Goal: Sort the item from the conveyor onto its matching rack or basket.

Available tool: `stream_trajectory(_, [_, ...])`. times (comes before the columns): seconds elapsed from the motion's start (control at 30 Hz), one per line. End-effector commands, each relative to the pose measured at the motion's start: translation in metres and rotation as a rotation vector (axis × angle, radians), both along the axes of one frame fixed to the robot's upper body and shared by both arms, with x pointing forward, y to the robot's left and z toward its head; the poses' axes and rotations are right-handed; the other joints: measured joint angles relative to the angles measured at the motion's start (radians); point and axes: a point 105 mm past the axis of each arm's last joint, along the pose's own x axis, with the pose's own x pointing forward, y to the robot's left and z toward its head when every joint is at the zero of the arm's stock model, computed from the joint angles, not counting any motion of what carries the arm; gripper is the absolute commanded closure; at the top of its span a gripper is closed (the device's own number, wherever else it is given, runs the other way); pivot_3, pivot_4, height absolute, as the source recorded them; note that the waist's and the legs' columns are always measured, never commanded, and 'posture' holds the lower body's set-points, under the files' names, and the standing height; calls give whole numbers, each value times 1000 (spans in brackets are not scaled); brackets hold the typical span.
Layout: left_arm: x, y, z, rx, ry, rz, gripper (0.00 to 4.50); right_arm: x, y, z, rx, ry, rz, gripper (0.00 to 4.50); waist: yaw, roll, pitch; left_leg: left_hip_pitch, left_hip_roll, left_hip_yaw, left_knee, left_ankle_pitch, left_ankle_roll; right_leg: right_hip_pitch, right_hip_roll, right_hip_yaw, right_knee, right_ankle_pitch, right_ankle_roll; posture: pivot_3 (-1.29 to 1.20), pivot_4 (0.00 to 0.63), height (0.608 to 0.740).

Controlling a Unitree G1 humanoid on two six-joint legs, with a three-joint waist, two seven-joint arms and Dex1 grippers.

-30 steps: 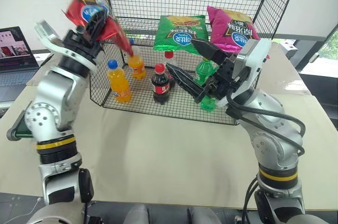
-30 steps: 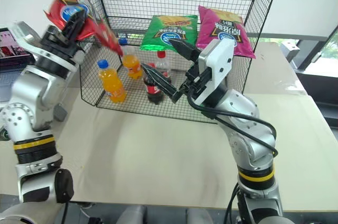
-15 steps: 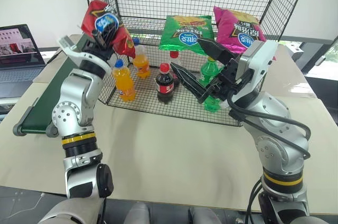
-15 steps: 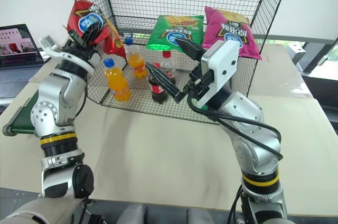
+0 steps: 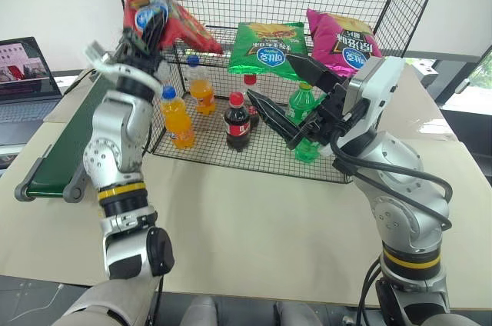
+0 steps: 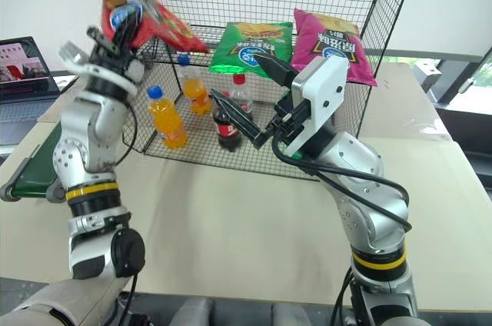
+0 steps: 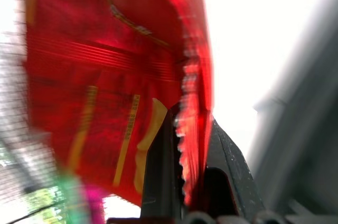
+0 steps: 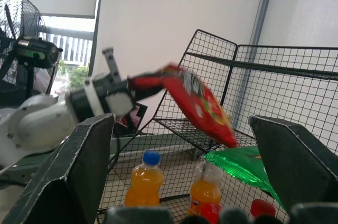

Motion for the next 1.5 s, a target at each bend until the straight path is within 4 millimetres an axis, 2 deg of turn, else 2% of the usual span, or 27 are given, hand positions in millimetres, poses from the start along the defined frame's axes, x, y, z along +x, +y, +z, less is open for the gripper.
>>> stream_trajectory(0.03, [-13,4,11,58,-29,37,4465,-8,-2,9,9,-42,6,0,1,0,0,0,0,0,0,0,0,0,0,0,0,0,0,0,150,740])
stream_trajectory(0.23, [-13,3,4,96,23,76,4465,-7,0,9,10,-41,16,0,7,0,0,0,0,0,0,0,-1,0,0,0,0,0,0,0,150,740])
stream_trajectory(0.53, [16,-33,21,88,38,123,4465,-6,3,13,6,-57,17,0,11,-1,0,-1,-1,0,1,0,-1,1,0,0,-1,0,0,0,150,740])
stream_trajectory(0.77, [34,-29,26,40,65,192,4465,-4,0,19,9,-83,-21,0,0,-1,0,0,-1,0,0,0,0,0,0,0,-1,0,0,0,150,740])
stream_trajectory(1.07, [44,-24,30,36,67,239,4465,-3,0,18,12,-78,-30,0,4,-1,1,-1,-1,0,0,0,0,0,0,0,-2,0,0,0,150,740])
stream_trajectory(1.2, [43,-29,35,35,37,203,3334,-2,0,17,13,-72,-27,0,3,-1,1,-1,-1,0,0,0,0,0,0,0,-2,0,0,0,150,740])
stream_trajectory(1.43, [23,-29,33,104,16,154,73,-1,-1,13,12,-59,-22,0,1,-1,1,-1,-1,0,0,0,0,0,0,0,-1,0,0,0,150,740])
stream_trajectory(1.5, [16,-25,28,119,36,154,26,-2,-1,10,11,-52,-18,0,1,-1,1,0,-1,0,0,0,0,0,0,0,-1,0,0,0,150,740])
